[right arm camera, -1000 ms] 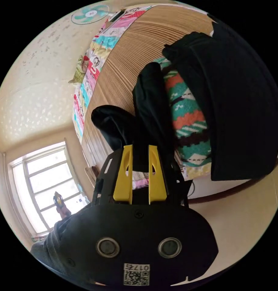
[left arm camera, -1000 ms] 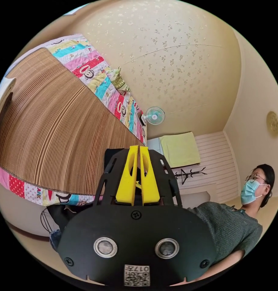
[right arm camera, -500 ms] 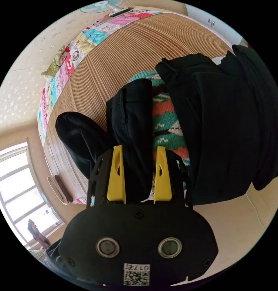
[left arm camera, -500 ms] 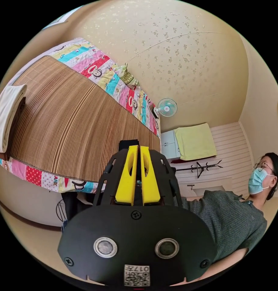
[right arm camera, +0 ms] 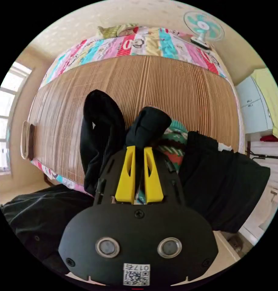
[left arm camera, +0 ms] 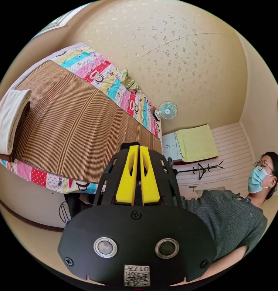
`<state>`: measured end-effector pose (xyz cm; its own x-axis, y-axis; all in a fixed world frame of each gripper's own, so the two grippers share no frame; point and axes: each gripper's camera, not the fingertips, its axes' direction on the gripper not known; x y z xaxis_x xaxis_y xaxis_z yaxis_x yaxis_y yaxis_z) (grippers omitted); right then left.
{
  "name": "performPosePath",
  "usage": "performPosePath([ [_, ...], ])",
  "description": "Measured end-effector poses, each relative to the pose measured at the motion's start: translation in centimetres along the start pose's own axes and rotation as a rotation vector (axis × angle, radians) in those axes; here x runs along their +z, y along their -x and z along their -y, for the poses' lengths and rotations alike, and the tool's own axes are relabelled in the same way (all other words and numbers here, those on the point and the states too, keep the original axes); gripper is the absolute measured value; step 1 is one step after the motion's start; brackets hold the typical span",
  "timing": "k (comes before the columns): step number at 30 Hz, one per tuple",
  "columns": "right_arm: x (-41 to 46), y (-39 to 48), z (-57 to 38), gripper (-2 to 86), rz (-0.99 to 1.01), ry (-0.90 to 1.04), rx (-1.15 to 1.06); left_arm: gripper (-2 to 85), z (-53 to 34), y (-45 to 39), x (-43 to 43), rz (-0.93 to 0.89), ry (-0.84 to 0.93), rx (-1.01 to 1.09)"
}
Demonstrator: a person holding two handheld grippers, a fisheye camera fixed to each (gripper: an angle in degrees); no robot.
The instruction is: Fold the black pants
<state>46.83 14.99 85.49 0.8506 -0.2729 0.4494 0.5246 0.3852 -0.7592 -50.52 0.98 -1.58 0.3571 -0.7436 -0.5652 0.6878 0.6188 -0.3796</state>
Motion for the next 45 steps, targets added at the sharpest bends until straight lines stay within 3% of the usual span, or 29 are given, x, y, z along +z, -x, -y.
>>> performPosePath([
  [2, -5.8, 7.0, -2.5, 3.6, -0.293, -0.146, -0.171, -1.0, 0.8, -0.5, 0.6, -0.012, 0.019, 0.026],
  [7, -17.0, 10.8, -7.2, 1.9, -0.492, -0.466, -0.135, -1.0, 3.5, -2.0, 2.8, -0.084, 0.084, 0.098],
  [10, -25.0, 10.7, -11.6, 1.3, -0.454, -0.772, -0.1, -0.9, 4.9, -4.7, 4.6, -0.069, 0.14, 0.226],
  [12, -29.6, 10.3, -14.5, 1.1, -0.338, -0.946, -0.085, -0.8, 5.4, -8.2, 6.4, 0.11, 0.184, 0.353],
  [15, -35.5, 11.5, -19.8, 1.0, -0.238, -1.187, -0.269, -0.6, 5.9, -12.4, 7.8, 0.052, 0.23, 0.526],
  [18, -39.2, 9.7, -24.6, 0.9, 0.088, -1.399, -0.579, -0.7, 6.4, -15.7, 7.0, -0.095, 0.186, 0.627],
  [19, -39.5, 7.2, -25.8, 1.0, 0.31, -1.49, -0.663, -0.8, 6.5, -16.2, 6.6, -0.125, 0.173, 0.64],
  [25, -29.8, -2.5, -22.4, 1.2, 1.336, -1.732, -0.781, 2.9, 7.1, -20.2, 3.9, -0.498, 0.125, 0.757],
  [28, -20.8, -0.2, -18.6, 1.5, 1.891, -1.736, -0.731, 11.8, 6.0, -22.9, 5.0, -0.634, 0.228, 0.808],
  [29, -16.7, 1.7, -17.5, 1.7, 2.075, -1.714, -0.584, 15.9, 5.1, -24.2, 5.4, -0.631, 0.264, 0.838],
  [32, -7.8, 7.9, -16.4, 2.0, 2.396, -1.532, -0.212, 22.3, 2.5, -26.7, 5.5, -0.522, 0.291, 0.905],
  [34, -4.4, 12.1, -16.4, 2.1, 2.498, -1.381, -0.113, 23.3, 1.3, -27.4, 5.6, -0.418, 0.288, 0.927],
  [37, -1.3, 17.7, -17.0, 2.2, 2.503, -1.101, 0.043, 23.8, -0.5, -27.9, 5.7, -0.241, 0.299, 0.934],
  [38, -0.9, 19.6, -16.9, 2.3, 2.537, -1.014, 0.022, 16.8, -1.0, -27.6, 5.6, -0.126, 0.279, 0.919],
  [41, -0.1, 22.9, -15.9, 2.5, 2.599, -0.72, -0.031, 8.9, -1.7, -26.0, 3.0, -0.245, 0.218, 0.923],
  [42, -0.1, 23.1, -15.8, 2.6, 2.561, -0.662, -0.039, 7.6, -1.8, -25.1, 1.9, -0.294, 0.199, 0.908],
  [45, -0.9, 21.8, -16.4, 2.8, 2.106, -0.5, -0.03, 6.2, -1.4, -22.9, -1.1, -0.389, 0.137, 0.845],
])
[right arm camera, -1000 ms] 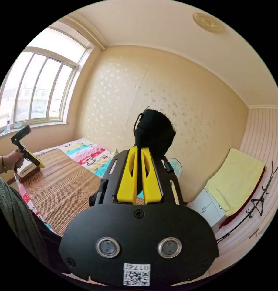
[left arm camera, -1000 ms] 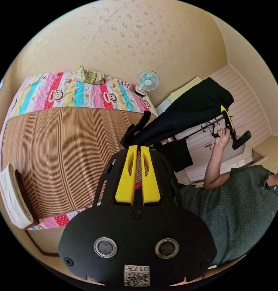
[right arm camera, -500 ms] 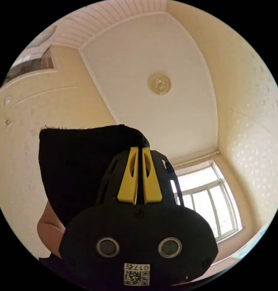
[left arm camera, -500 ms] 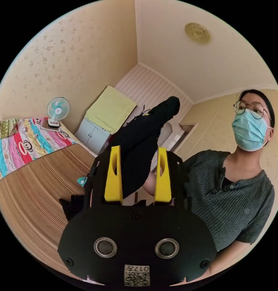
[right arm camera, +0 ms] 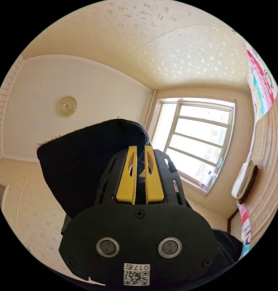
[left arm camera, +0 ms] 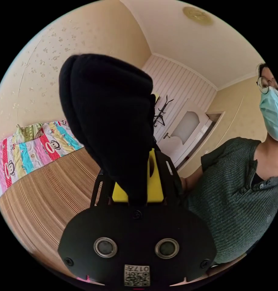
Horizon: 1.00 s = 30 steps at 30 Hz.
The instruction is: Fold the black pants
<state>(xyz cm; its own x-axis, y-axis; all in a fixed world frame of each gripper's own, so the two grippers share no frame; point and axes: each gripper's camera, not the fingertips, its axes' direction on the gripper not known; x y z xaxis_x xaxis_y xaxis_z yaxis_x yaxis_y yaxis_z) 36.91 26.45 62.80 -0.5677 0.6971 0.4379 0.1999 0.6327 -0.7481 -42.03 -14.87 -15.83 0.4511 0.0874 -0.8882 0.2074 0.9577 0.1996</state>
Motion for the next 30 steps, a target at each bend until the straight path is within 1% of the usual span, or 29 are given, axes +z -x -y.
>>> performPosePath([
  [1, -1.3, 0.7, -0.6, 2.9, -0.205, -0.026, 0.04, 6.0, -0.2, 0.0, -0.8, -0.015, -0.028, -0.011],
  [2, -2.8, 1.4, -1.5, 3.8, -0.321, -0.064, 0.056, 5.8, -0.5, -0.2, -2.4, -0.013, -0.077, -0.028],
  [3, -3.4, 1.9, -2.1, 4.2, -0.329, -0.072, 0.031, 5.7, -0.4, -1.1, -3.8, 0.025, -0.103, -0.018],
  [4, -4.2, 2.7, -3.5, 5.9, -0.286, -0.076, -0.036, 5.6, -0.3, -1.6, -4.5, 0.046, -0.108, -0.004],
  [6, -4.4, 3.3, -5.8, 11.1, -0.193, -0.072, -0.097, 5.6, 0.4, -4.1, -6.7, 0.116, -0.12, 0.043],
  [8, -1.8, 2.8, -8.3, 21.1, -0.176, 0.001, -0.104, 5.6, 0.9, -5.8, -7.6, 0.157, -0.121, 0.062],
  [9, -0.7, 2.6, -8.8, 22.1, -0.181, 0.033, -0.111, 5.6, 1.1, -6.9, -7.8, 0.187, -0.116, 0.068],
  [10, 2.1, 2.5, -9.7, 24.0, -0.168, 0.104, -0.154, 5.6, 1.3, -7.4, -7.9, 0.203, -0.111, 0.072],
  [11, 5.0, 2.6, -10.4, 23.4, -0.151, 0.166, -0.218, 5.6, 1.4, -8.4, -7.8, 0.232, -0.101, 0.082],
  [12, 6.3, 2.9, -10.7, 23.0, -0.155, 0.183, -0.255, 5.7, 1.5, -9.4, -7.5, 0.263, -0.086, 0.098],
  [13, 8.4, 3.7, -11.2, 15.1, -0.177, 0.164, -0.333, 5.7, 1.5, -9.9, -7.4, 0.28, -0.076, 0.105],
  [14, 10.0, 4.9, -11.5, 9.1, -0.234, 0.123, -0.403, 5.8, 1.5, -10.6, -7.3, 0.318, -0.06, 0.109],
  [15, 10.7, 5.6, -11.6, 7.1, -0.267, 0.123, -0.444, 5.9, 1.5, -11.3, -7.7, 0.354, -0.064, 0.106],
  [17, 14.0, 9.1, -10.9, 2.8, -0.527, 0.169, -0.582, 6.3, 1.5, -12.0, -9.1, 0.372, -0.087, 0.1],
  [19, 16.5, 11.8, -10.2, 1.6, -0.665, 0.163, -0.684, 6.8, 1.4, -12.5, -11.2, 0.363, -0.133, 0.121],
  [21, 18.5, 13.9, -9.0, 0.9, -0.626, 0.132, -0.745, 6.9, 0.4, -12.6, -14.1, 0.361, -0.218, 0.136],
  [22, 20.0, 15.1, -8.3, 0.8, -0.573, 0.131, -0.79, 6.7, 0.3, -12.5, -14.7, 0.361, -0.229, 0.122],
  [23, 21.7, 16.1, -7.6, 0.7, -0.578, 0.142, -0.822, 6.3, 0.0, -12.3, -15.9, 0.365, -0.247, 0.097],
  [25, 24.7, 17.9, -7.3, 0.8, -0.653, 0.175, -0.905, 5.7, 0.0, -12.8, -17.5, 0.379, -0.301, 0.102],
  [27, 27.6, 19.9, -7.4, 0.9, -0.723, 0.217, -0.986, 5.4, 1.1, -14.6, -19.8, 0.447, -0.43, 0.138],
  [28, 29.2, 21.3, -7.5, 1.0, -0.754, 0.231, -1.023, 5.4, 1.6, -15.2, -20.4, 0.458, -0.463, 0.154],
  [30, 31.4, 23.5, -7.5, 1.4, -0.786, 0.227, -1.064, 5.7, 4.7, -17.3, -22.2, 0.444, -0.562, 0.243],
])
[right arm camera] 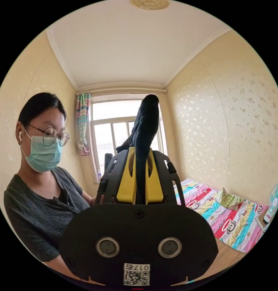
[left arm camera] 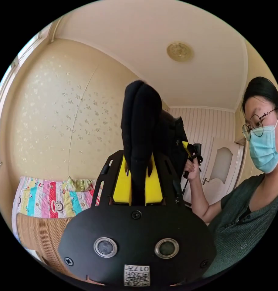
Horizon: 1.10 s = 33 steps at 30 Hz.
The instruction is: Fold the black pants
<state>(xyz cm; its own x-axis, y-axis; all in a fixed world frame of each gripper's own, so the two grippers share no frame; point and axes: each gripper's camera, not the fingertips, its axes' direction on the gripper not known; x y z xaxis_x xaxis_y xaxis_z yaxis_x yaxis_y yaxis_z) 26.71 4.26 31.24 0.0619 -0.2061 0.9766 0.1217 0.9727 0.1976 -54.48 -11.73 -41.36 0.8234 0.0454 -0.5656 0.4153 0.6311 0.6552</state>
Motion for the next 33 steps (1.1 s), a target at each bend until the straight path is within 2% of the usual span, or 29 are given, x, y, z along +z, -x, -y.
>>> performPosePath([
  [6, -0.4, 0.3, 7.0, 3.1, -0.099, -0.067, 0.029, 6.2, 8.6, -0.6, 4.9, -0.036, 0.009, 0.086],
  [10, 0.8, -4.5, 6.9, 3.0, -0.308, -0.01, 0.145, 6.2, 7.9, 2.2, 9.4, -0.057, 0.105, 0.036],
  [12, 1.9, -8.7, 6.2, 2.9, -0.411, 0.03, 0.217, 6.3, 6.9, 5.7, 14.4, -0.027, 0.212, -0.036],
  [15, 5.5, -20.3, 6.6, 3.2, -0.576, 0.103, 0.296, 6.5, 7.3, 13.0, 24.7, 0.085, 0.342, -0.126],
  [17, 8.7, -32.6, 6.9, 4.2, -0.664, 0.014, 0.368, 7.4, 7.9, 19.1, 32.0, 0.128, 0.377, -0.16],
  [18, 9.4, -35.7, 6.7, 4.5, -0.666, -0.001, 0.394, 9.0, 7.5, 23.4, 35.9, 0.171, 0.41, -0.192],
  [19, 10.6, -41.9, 6.0, 5.5, -0.684, 0.047, 0.522, 10.2, 7.0, 25.4, 37.5, 0.192, 0.434, -0.216],
  [20, 10.8, -47.1, 4.6, 6.3, -0.735, 0.113, 0.739, 11.7, 5.4, 29.1, 39.4, 0.258, 0.497, -0.295],
  [22, 10.3, -50.9, 1.6, 7.1, -0.755, 0.12, 0.878, 12.2, 2.2, 33.4, 40.2, 0.347, 0.557, -0.357],
  [24, 10.6, -52.3, -1.1, 6.7, -0.662, 0.176, 0.743, 11.8, -3.8, 37.3, 39.9, 0.349, 0.618, -0.346],
  [25, 11.3, -53.1, -3.6, 5.9, -0.625, 0.303, 0.676, 11.6, -5.8, 38.2, 39.9, 0.341, 0.648, -0.351],
  [26, 12.1, -54.1, -7.2, 4.9, -0.619, 0.467, 0.684, 11.3, -10.4, 40.3, 39.9, 0.313, 0.731, -0.39],
  [27, 12.4, -54.6, -9.3, 4.4, -0.62, 0.55, 0.708, 11.1, -15.8, 42.4, 40.1, 0.257, 0.845, -0.459],
  [29, 12.1, -55.0, -18.9, 3.8, -0.612, 0.818, 0.839, 11.0, -24.4, 44.7, 40.4, 0.163, 1.018, -0.583],
  [33, 8.5, -52.6, -30.4, 3.7, -0.505, 0.98, 1.09, 11.2, -42.8, 45.1, 40.7, 0.036, 1.377, -0.811],
])
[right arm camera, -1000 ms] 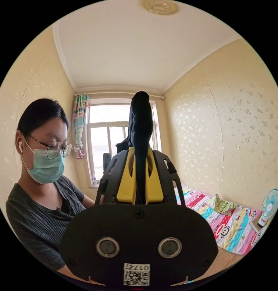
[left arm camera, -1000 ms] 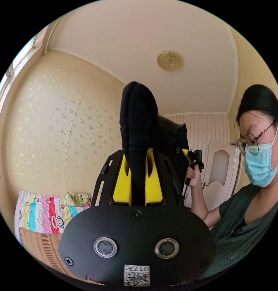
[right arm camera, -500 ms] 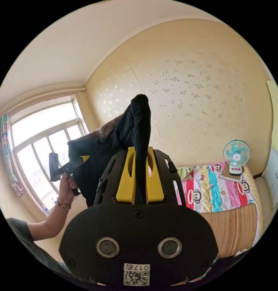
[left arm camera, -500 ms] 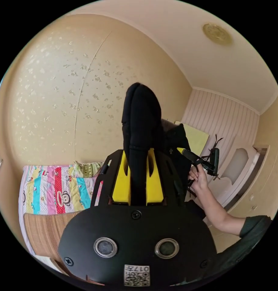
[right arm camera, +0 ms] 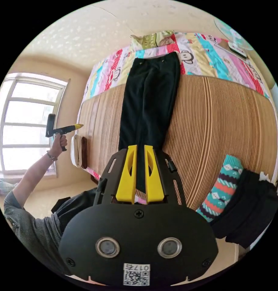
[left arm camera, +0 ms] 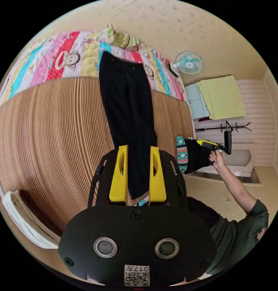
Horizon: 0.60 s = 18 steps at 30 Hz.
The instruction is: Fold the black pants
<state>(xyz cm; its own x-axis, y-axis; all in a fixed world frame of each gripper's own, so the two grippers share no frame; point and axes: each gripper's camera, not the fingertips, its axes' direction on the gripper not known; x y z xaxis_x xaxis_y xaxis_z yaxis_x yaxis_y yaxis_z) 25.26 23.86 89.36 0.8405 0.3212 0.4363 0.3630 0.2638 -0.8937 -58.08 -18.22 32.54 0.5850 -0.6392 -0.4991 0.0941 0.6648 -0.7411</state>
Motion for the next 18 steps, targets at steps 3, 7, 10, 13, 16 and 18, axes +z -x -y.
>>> performPosePath([
  [3, 3.4, -4.2, -3.6, 4.3, 0.045, 0.144, 0.135, 11.3, -0.2, 2.0, 9.5, -0.085, 0.186, -0.056],
  [7, 5.9, -6.9, -5.6, 6.6, 0.009, 0.371, 0.179, 13.5, 0.3, 2.3, 17.8, -0.008, 0.362, -0.155],
  [10, 6.4, -8.7, -4.8, 7.6, -0.016, 0.542, 0.196, 13.9, 1.7, 2.3, 21.5, 0.082, 0.424, -0.239],
  [13, 4.7, -10.4, -2.9, 8.8, -0.028, 0.573, 0.198, 4.7, 3.3, 1.8, 21.1, 0.148, 0.392, -0.269],
  [16, 2.1, -12.6, -0.3, 11.8, 0.066, 0.503, 0.245, 1.6, 3.9, 0.1, 20.6, -0.069, 0.423, -0.144],
  [18, 0.8, -14.1, 1.1, 13.7, 0.114, 0.454, 0.284, 0.7, 3.0, -1.0, 18.5, -0.028, 0.361, -0.093],
])
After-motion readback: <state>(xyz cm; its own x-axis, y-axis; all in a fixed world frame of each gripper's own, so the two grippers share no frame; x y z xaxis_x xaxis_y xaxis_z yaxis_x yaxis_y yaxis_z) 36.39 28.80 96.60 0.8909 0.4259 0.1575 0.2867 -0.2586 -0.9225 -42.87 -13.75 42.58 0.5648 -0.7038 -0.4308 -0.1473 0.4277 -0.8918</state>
